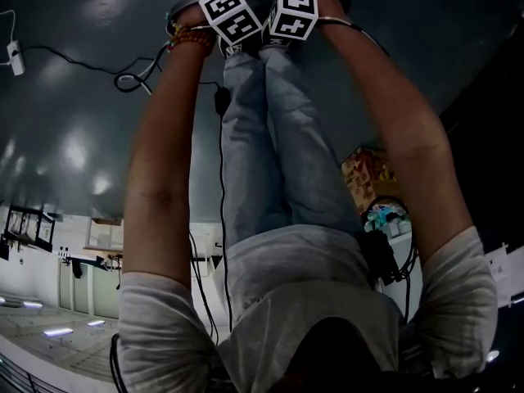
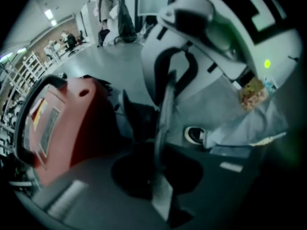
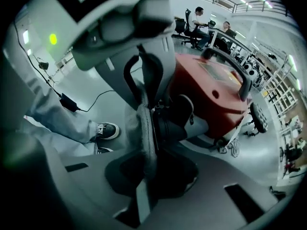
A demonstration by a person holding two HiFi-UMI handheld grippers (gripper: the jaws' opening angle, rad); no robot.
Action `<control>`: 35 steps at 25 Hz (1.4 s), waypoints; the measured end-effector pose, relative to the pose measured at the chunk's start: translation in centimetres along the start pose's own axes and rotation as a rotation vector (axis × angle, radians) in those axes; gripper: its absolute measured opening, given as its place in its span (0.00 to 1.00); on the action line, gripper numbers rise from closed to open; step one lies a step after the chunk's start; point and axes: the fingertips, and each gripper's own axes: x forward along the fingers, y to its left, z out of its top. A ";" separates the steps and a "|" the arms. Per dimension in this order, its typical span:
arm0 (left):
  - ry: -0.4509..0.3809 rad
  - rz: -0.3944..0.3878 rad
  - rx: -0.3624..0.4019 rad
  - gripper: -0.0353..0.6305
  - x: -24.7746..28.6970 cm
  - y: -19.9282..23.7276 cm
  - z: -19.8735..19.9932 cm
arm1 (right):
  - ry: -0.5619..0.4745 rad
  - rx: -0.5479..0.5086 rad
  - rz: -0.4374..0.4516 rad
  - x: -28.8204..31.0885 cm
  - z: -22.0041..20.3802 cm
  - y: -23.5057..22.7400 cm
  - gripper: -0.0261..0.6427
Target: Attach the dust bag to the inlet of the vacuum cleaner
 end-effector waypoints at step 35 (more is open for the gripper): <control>0.011 0.207 0.222 0.11 -1.2 2.3 1.2 | 0.005 -0.050 -0.081 -0.1 -0.7 -1.4 0.09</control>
